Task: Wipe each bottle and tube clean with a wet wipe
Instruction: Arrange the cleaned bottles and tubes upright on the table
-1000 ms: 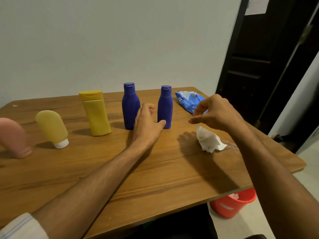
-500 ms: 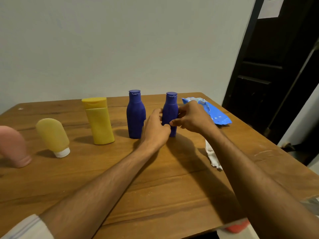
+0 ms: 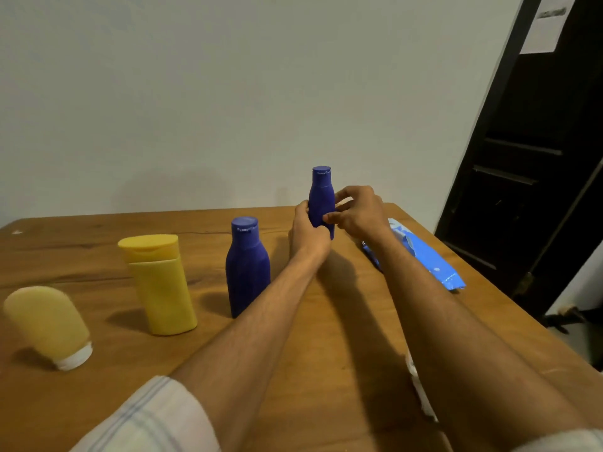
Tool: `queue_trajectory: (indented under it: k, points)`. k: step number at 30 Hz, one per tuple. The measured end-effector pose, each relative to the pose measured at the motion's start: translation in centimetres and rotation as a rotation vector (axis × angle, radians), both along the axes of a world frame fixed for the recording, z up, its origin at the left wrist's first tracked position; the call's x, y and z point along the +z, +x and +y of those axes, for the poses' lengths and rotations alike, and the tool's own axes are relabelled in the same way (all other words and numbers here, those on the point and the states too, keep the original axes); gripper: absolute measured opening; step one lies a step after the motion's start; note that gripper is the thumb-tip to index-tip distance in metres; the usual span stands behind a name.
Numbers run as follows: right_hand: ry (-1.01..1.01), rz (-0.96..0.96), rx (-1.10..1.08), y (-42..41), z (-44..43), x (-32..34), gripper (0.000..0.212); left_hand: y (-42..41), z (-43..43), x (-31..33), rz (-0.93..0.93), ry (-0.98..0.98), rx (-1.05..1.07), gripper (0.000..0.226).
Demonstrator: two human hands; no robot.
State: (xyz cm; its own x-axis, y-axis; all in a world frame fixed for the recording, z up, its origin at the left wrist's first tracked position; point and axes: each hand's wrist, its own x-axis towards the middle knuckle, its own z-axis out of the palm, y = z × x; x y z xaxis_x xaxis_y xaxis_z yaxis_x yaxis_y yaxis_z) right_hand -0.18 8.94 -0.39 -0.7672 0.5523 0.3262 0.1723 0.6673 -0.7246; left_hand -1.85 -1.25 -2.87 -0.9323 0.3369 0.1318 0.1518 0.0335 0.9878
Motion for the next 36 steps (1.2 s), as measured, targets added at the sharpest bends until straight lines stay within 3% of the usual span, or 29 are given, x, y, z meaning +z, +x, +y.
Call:
queue_trajectory:
  k: [19, 32, 36]
  points:
    - [-0.095, -0.041, 0.016, -5.1, 4.0, -2.6, 0.039, -3.6, 4.5, -1.6, -0.064, 0.007, 0.100, 0.053]
    - [-0.082, -0.087, -0.080, -3.7, 3.5, -0.4, 0.053, -1.4, 4.0, 0.3, -0.097, -0.060, 0.199, 0.072]
    - [-0.056, -0.006, -0.181, -1.8, 3.2, 1.4, 0.040, 1.2, 3.3, 1.2, 0.022, -0.036, 0.242, 0.054]
